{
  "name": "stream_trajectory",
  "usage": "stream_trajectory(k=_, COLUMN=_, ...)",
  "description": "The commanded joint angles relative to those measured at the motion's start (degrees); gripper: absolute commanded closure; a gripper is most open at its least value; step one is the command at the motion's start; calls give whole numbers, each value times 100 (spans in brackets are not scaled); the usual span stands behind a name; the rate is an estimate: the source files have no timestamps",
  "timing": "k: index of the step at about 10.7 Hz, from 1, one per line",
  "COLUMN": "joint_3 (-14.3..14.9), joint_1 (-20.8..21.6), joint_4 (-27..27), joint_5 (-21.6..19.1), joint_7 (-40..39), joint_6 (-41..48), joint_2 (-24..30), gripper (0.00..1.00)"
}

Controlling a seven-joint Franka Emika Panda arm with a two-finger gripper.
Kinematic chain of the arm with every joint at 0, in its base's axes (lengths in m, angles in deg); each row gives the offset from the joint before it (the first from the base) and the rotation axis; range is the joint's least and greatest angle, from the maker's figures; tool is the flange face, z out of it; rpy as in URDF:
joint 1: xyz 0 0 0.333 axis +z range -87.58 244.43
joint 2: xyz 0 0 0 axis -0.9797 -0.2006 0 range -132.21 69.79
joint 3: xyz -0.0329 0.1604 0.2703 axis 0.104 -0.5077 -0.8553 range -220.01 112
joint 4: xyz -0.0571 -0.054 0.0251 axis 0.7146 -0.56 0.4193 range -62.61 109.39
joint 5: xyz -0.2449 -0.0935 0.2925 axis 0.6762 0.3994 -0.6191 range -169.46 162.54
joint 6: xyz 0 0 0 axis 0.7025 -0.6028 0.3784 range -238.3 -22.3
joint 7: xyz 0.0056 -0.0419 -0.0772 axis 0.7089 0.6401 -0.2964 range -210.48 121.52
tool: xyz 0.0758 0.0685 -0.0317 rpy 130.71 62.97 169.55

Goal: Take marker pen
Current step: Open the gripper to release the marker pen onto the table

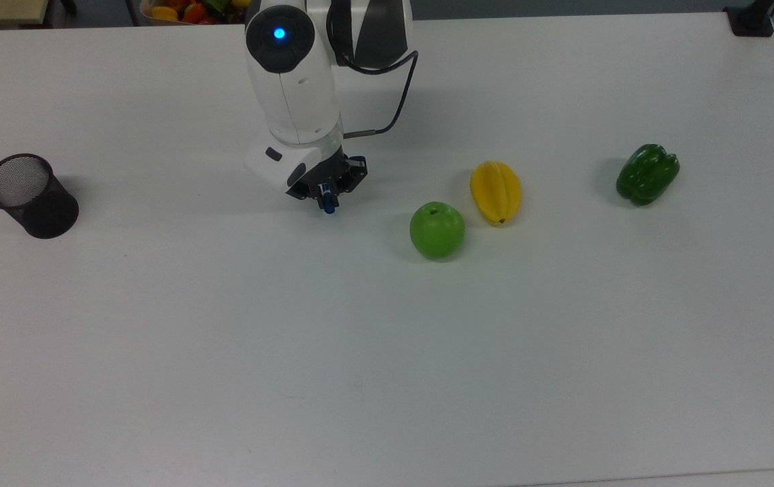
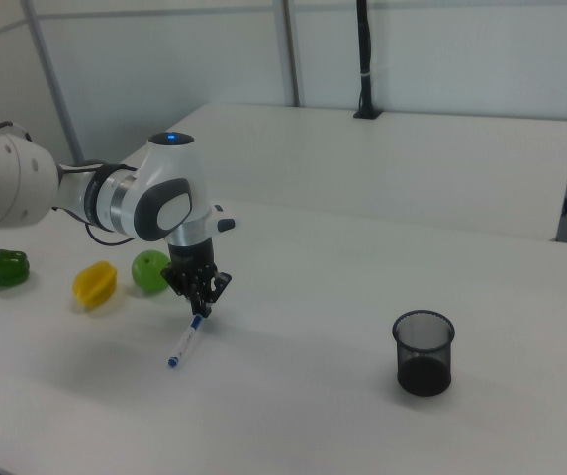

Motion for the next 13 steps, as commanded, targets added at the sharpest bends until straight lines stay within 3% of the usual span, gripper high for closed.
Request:
stream_trajectory(k=1, joint_3=76, joint_1=94, joint_4=103, joint_5=-45, joint_7=109, joint_6=-156, joint_2=-3, gripper=100)
stream_trajectory(k=3, joint_3=76, joint_1=94, joint_4=103, joint_5=-45, joint_7=118, joint_6=-156, joint_2=-3, gripper=88)
stream_trajectory(k=4, joint_3=76, joint_1=94, joint_4=95, joint_5=-80, joint_7=127, joint_6=-138, joint_2=-3, gripper=61)
stream_trajectory(k=8, joint_3=76, joint_1=94, joint_4=60, joint_5=-37, joint_7=539, joint_6=-121, joint_2=41, gripper=0)
stream_trajectory(k=11, joint_3=85, joint_1=77, joint_4=51, joint_5=-28, joint_7=662, joint_6=80, joint_2=539, gripper=0)
stream_trajectory(k=13, joint_3=85, joint_1=33, joint_4=-194, joint_5=-10, joint_7=1135, joint_6=790, joint_2=962, gripper=0)
